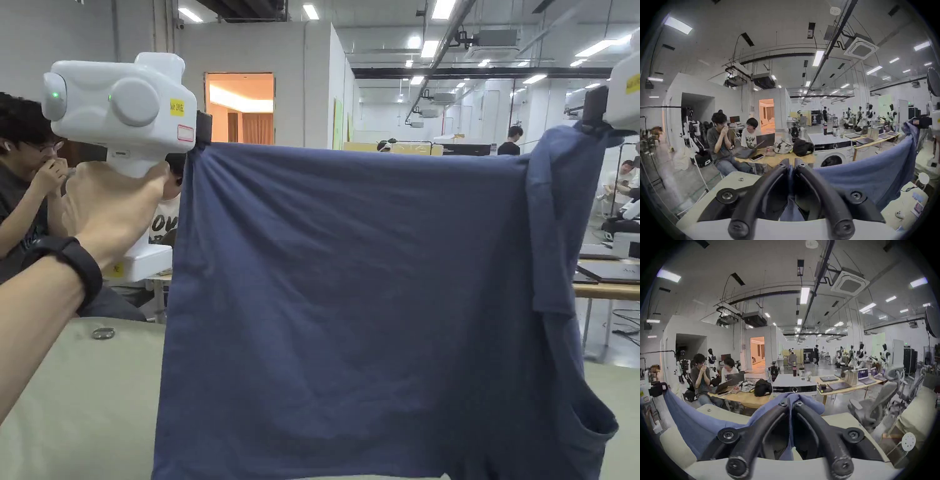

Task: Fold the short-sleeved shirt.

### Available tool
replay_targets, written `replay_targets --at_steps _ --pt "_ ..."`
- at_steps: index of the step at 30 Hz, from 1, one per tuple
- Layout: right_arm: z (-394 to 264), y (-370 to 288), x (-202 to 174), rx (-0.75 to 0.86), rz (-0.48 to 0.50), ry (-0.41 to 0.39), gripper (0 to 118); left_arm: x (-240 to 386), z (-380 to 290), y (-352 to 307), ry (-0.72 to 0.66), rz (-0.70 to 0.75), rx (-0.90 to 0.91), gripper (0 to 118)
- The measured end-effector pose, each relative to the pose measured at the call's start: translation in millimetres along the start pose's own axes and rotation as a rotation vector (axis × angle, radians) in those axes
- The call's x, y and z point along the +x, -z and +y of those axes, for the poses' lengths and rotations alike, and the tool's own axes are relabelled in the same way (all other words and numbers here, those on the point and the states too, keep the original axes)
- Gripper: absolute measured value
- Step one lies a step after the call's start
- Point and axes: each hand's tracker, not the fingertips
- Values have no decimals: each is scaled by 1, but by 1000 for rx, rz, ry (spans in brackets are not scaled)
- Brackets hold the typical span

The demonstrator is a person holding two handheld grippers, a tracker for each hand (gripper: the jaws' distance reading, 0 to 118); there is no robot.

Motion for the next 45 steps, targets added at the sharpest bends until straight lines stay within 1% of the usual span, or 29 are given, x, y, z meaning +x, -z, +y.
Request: replay_targets --at_steps 3,6,7,11,14,16,18,19,20,21,22,24,25,27,30,31,32,33,34,35,36,38,39,41,42,43,44,45 --pt "9 6 -9 17 9 11 0 -3 0 7 -3 12 9 0" --pt "0 14 -16 8 17 9 0 -9 -13 13 -7 21 -9 0" --pt "-5 26 -14 -8 27 16 0 -11 -20 14 -12 17 -15 0" --pt "-44 34 -14 -50 53 25 0 -21 -54 14 -55 3 -62 0" --pt "-78 30 -10 -88 69 30 0 -28 -89 2 -83 -19 -104 0" --pt "-102 14 -8 -107 89 40 0 -32 -112 -14 -106 -41 -105 0" --pt "-124 -1 -3 -128 96 32 0 -38 -133 -34 -149 -79 -139 0" --pt "-136 -16 -2 -122 112 36 0 -40 -144 -48 -139 -87 -124 0" --pt "-145 -28 1 -143 105 34 0 -40 -154 -62 -159 -97 -120 0" --pt "-155 -39 5 -146 135 66 0 -42 -164 -74 -171 -119 -123 0" --pt "-165 -51 9 -157 145 74 0 -44 -178 -91 -178 -137 -138 0" --pt "-187 -82 14 -167 176 129 0 -44 -201 -120 -163 -141 -139 0" --pt "-198 -98 17 -181 207 139 0 -45 -215 -139 -165 -148 -135 0" --pt "-217 -129 21 -169 203 135 0 -47 -242 -173 -172 -160 -152 0" --pt "-242 -174 25 -182 229 143 0 -50 -281 -225 -196 -174 -127 0" --pt "-250 -194 22 -210 252 126 0 -50 -291 -242 -206 -186 -142 0" --pt "-261 -211 19 -209 251 114 0 -52 -302 -256 -220 -210 -161 0" --pt "-270 -223 18 -226 261 89 0 -52 -313 -268 -231 -203 -152 0" --pt "-282 -237 16 -241 267 76 0 -53 -324 -279 -235 -209 -185 0" --pt "-296 -244 15 -255 269 76 0 -54 -337 -289 -238 -208 -228 0" --pt "-309 -254 14 -276 276 78 0 -54 -348 -296 -240 -206 -213 0" --pt "-346 -273 9 -318 263 74 0 -54 -379 -307 -233 -183 -335 0" --pt "-363 -276 10 -342 256 83 0 -53 -392 -312 -243 -186 -330 0" --pt "-405 -288 7 -415 224 99 0 -58 -427 -314 -252 -216 -484 0" --pt "-423 -293 3 -442 196 83 0 -57 -436 -317 -247 -208 -469 0" --pt "-441 -299 1 -468 190 102 0 -56 -448 -318 -231 -206 -514 0" --pt "-456 -301 -1 -501 197 103 0 -54 -456 -320 -208 -191 -544 0" --pt "-469 -303 -3 -537 189 119 0 -54 -462 -322 -209 -185 -546 0"
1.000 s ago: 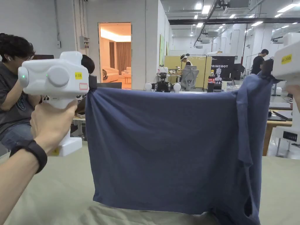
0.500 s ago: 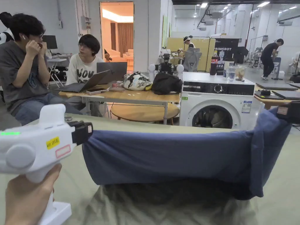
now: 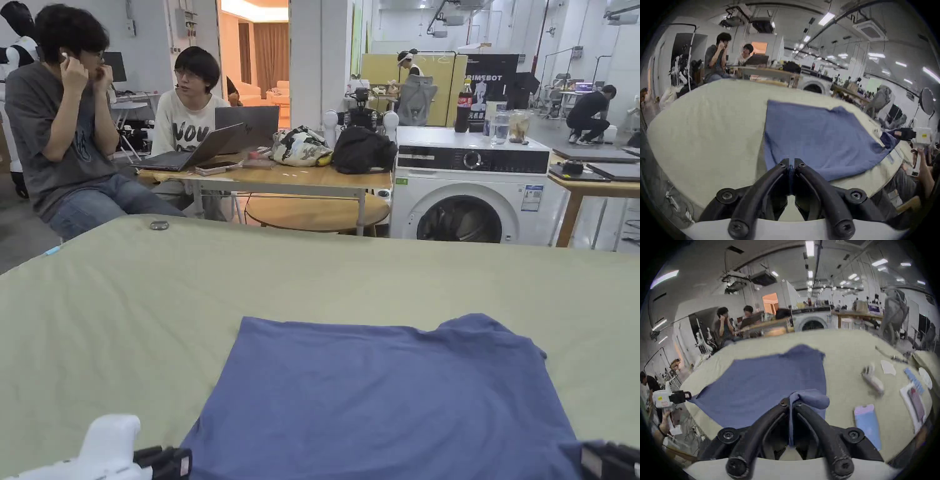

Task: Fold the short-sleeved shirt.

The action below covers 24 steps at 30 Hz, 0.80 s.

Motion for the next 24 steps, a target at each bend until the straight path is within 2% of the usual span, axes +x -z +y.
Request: replay_targets --at_steps 2,3,5,6,8,10,12,14,17,18,19,20,21,23,24 --pt "-19 10 10 -27 -12 38 0 -4 -8 6 -19 18 -43 0" --pt "-26 13 12 -33 -29 46 6 -3 -13 6 -34 28 -57 6" --pt "-37 16 15 -36 -73 52 46 -8 -17 9 -65 11 -76 39" --pt "-41 15 18 -37 -76 53 61 -8 -16 10 -61 27 -73 57" --pt "-42 7 22 -3 -61 55 61 -2 -15 6 -5 81 -55 59" --pt "-38 -6 19 71 -68 45 62 6 -4 -1 40 59 -13 60" --pt "-33 -19 13 174 -76 37 62 21 7 -8 50 48 43 60" --pt "-30 -31 4 251 -37 41 62 34 20 -14 38 28 113 59" --pt "-21 -34 -12 300 -26 -6 61 57 33 -17 49 -20 199 59" --pt "-19 -32 -17 292 -24 -18 57 63 36 -17 55 -36 205 59" --pt "-15 -27 -22 273 -23 -34 45 71 37 -15 62 -49 210 54" --pt "-12 -21 -25 243 -19 -46 22 77 39 -13 65 -62 220 38" --pt "-11 -16 -27 228 -7 -47 0 81 40 -11 67 -76 223 9" --pt "-12 -4 -30 208 -13 -37 0 90 39 -7 79 -107 224 0" --pt "-13 -1 -32 205 -41 -45 0 95 37 -5 97 -87 221 0"
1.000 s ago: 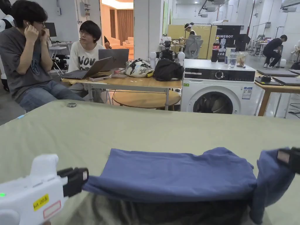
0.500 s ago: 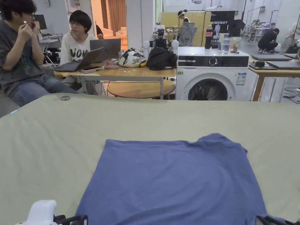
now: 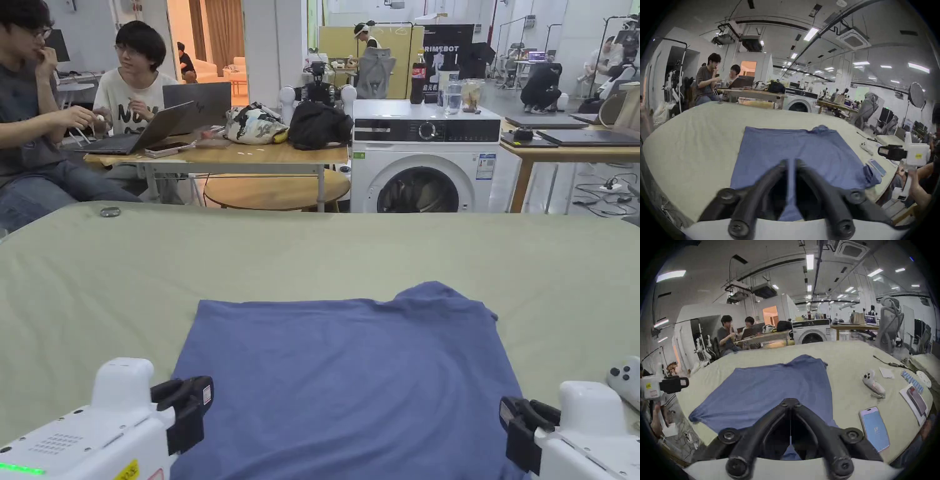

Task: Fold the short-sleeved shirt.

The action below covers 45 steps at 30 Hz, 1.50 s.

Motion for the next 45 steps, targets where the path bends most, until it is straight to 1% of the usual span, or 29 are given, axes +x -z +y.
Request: replay_targets --at_steps 1,2,3,5,9,12,15,18,19,20,21,22,24,26,28,29,31,34,36,37,38,39,41,43,44,45 --pt "-1 3 1 -6 7 -5 0 5 -1 0 40 34 17 0" --pt "-3 5 1 -11 9 -5 0 6 -2 2 45 15 1 0" --pt "-4 7 -1 -14 -4 -10 0 7 -3 5 47 13 -16 0" --pt "-4 15 -4 -36 -72 -52 0 7 -5 13 39 18 -52 0" --pt "-5 24 -9 -51 -98 -67 0 3 -7 26 24 81 -82 0" --pt "-6 26 -16 -55 -130 -111 0 -4 -6 31 12 109 -104 0" --pt "-5 27 -17 -60 -128 -120 0 -11 -4 30 -4 125 -110 0" --pt "-6 25 -17 -56 -114 -112 0 -16 -3 21 -6 147 -98 0" --pt "-6 23 -16 -53 -108 -109 0 -21 -2 17 -8 152 -99 11" --pt "-6 20 -14 -54 -97 -105 0 -29 -2 12 -16 154 -114 33" --pt "-7 17 -13 -54 -89 -102 0 -36 -4 7 -19 133 -145 49" --pt "-9 14 -11 -55 -86 -100 0 -45 -9 2 -18 119 -180 49" --pt "-14 10 -7 -58 -83 -86 0 -62 -22 -8 -21 143 -238 50" --pt "-18 10 -2 -77 -78 -49 0 -78 -39 -15 -41 189 -288 50" --pt "-21 8 3 -92 -68 -17 0 -91 -55 -18 -100 205 -332 50" --pt "-22 7 5 -95 -68 -12 0 -98 -62 -17 -138 192 -357 50" --pt "-23 4 9 -100 -74 -10 0 -105 -75 -12 -168 187 -394 50" --pt "-23 -5 15 -103 -88 -10 0 -107 -90 4 -133 200 -460 50" --pt "-23 -11 21 -103 -102 -1 0 -101 -92 7 -112 206 -440 49" --pt "-23 -14 24 -106 -117 1 0 -98 -89 7 -89 207 -435 44" --pt "-24 -17 28 -105 -134 6 0 -96 -88 9 -47 211 -449 36" --pt "-25 -20 32 -106 -142 14 0 -92 -87 10 -11 210 -465 22" --pt "-28 -26 40 -115 -160 40 0 -85 -88 13 55 210 -475 0" --pt "-32 -31 45 -125 -187 51 0 -78 -92 17 60 196 -492 0" --pt "-34 -34 48 -130 -201 57 0 -74 -94 20 112 221 -511 0" --pt "-36 -37 51 -134 -216 66 16 -72 -94 22 137 221 -516 0"
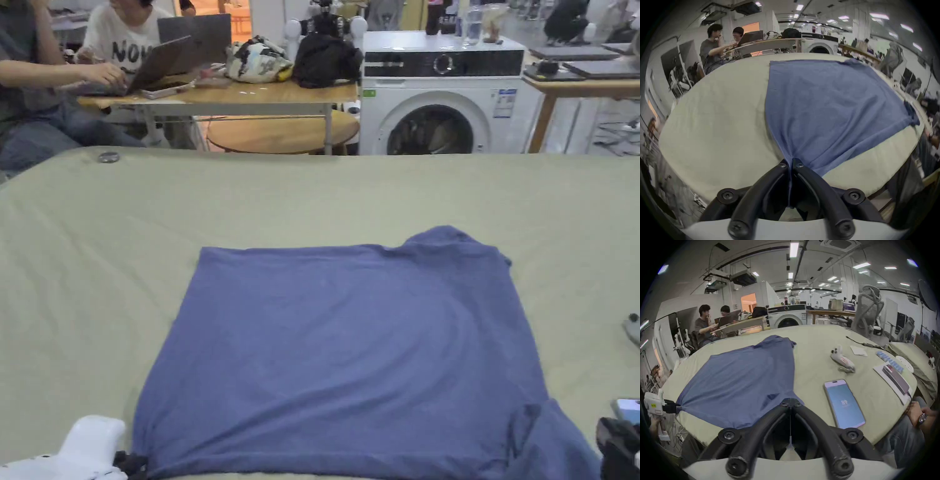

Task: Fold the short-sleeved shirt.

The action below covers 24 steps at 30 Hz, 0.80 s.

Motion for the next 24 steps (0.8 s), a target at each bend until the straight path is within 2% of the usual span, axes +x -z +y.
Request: replay_targets --at_steps 1,2,8,11,12,15,16,17,20,24 --pt "-3 -1 5 -11 -14 12 41 -1 0 0 -15 -5 6 0" --pt "-7 -1 10 -28 -24 20 59 -3 -1 -1 -27 -10 5 0" --pt "-34 6 24 -140 24 149 60 -9 0 0 -94 -36 9 0" --pt "-40 17 17 -171 63 156 59 -6 0 -4 -99 -38 11 0" --pt "-42 22 15 -177 70 157 47 -5 1 -4 -98 -39 10 0" --pt "-50 38 9 -232 115 184 25 -4 1 -6 -101 -40 11 0" --pt "-51 43 7 -241 109 181 6 -3 0 -7 -101 -39 12 0" --pt "-51 43 6 -230 109 173 2 -3 0 -7 -101 -40 13 0" --pt "-41 38 5 -188 110 161 1 -7 1 -10 -114 -57 16 0" --pt "-6 33 4 -94 125 192 1 -18 16 -33 -205 -102 143 0"
